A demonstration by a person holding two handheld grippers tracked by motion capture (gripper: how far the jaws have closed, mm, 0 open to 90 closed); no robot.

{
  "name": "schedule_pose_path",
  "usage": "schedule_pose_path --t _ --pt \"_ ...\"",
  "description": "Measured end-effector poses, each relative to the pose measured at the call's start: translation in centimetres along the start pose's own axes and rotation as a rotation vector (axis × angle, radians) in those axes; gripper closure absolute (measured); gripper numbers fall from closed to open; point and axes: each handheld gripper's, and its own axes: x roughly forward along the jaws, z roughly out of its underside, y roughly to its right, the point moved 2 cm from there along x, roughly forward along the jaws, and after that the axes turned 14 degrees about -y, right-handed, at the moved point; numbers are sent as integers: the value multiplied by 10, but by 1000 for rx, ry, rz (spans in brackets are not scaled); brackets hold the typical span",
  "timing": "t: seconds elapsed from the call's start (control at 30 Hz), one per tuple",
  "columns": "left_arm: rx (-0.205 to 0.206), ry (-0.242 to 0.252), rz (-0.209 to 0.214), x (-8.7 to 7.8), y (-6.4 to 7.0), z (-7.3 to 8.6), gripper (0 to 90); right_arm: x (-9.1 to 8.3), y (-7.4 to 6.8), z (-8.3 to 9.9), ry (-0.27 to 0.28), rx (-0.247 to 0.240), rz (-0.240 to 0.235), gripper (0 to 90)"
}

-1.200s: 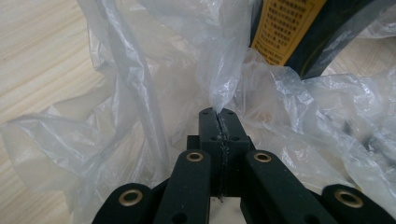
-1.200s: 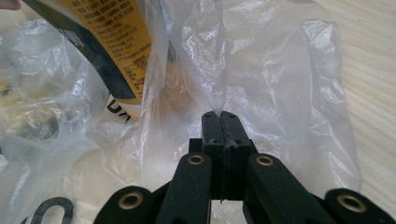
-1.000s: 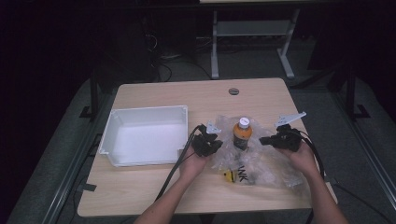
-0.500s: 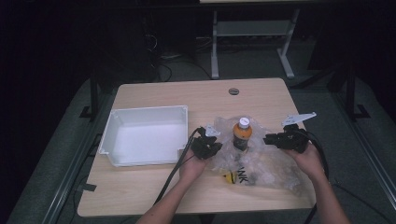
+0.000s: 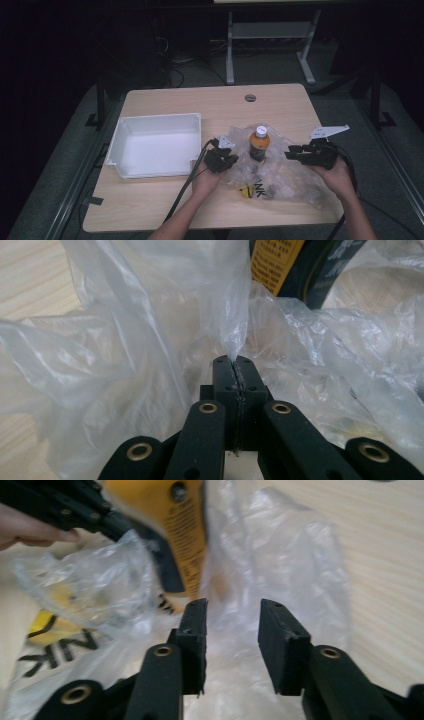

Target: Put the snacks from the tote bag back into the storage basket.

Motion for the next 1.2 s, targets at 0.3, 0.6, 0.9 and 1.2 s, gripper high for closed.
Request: schedule_pose_path --t 0.3,0.6,0.9,1.2 --pt "1 1 2 2 2 5 881 5 -16 6 21 -40 -60 536" --pt "13 -10 8 4 2 11 870 20 -35 0 -12 -87 -92 504" --pt "18 -20 -6 3 3 13 868 41 -54 -1 -107 -160 -142 572" --pt "38 -49 -33 6 2 14 874 54 -53 10 -222 -194 -103 868"
